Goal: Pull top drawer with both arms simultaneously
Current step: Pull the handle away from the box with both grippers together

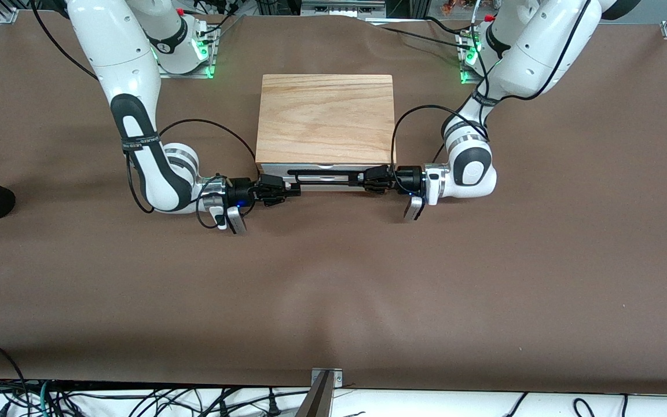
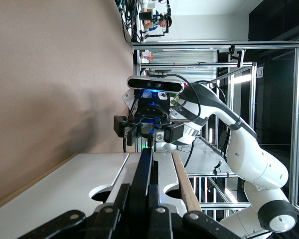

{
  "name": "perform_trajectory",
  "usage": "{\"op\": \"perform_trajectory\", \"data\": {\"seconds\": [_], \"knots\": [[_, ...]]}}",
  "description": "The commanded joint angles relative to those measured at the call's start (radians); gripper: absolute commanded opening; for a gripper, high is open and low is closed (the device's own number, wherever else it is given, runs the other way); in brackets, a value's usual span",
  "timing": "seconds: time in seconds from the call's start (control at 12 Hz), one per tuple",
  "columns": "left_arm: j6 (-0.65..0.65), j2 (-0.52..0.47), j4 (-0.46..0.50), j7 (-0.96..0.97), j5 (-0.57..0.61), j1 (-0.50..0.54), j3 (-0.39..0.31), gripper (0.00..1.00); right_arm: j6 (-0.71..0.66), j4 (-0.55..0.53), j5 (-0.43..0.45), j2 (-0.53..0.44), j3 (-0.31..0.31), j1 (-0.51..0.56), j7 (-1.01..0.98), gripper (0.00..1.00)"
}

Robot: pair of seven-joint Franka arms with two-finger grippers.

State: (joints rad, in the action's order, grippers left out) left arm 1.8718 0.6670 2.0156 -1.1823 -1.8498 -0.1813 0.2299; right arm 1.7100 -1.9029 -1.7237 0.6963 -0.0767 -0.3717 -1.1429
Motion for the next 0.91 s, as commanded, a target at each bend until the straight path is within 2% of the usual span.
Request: {"op": "perform_trajectory", "data": {"seconds": [0.0,0.25,0.33,0.5,0.83], "knots": [[0.098,0.089,-0.094,0.012,0.0,-0.027,0.0,0.0,-0.023,-0.008,0.0,-0.014,0.017,-0.018,0.002,0.5],[0.098,0.089,-0.094,0.012,0.0,-0.027,0.0,0.0,-0.021,-0.01,-0.01,-0.015,0.023,-0.018,0.002,0.5],[0.098,0.089,-0.092,0.012,0.0,-0.027,0.002,0.0,-0.018,-0.01,-0.01,-0.014,0.023,-0.018,0.002,0.46],[0.098,0.089,-0.092,0.012,0.0,-0.027,0.0,0.0,-0.02,-0.01,-0.01,-0.014,0.025,-0.016,0.002,0.23],[0.099,0.091,-0.092,0.012,0.0,-0.027,0.002,0.0,-0.013,-0.012,-0.014,-0.014,0.025,-0.018,0.002,0.12]]}}
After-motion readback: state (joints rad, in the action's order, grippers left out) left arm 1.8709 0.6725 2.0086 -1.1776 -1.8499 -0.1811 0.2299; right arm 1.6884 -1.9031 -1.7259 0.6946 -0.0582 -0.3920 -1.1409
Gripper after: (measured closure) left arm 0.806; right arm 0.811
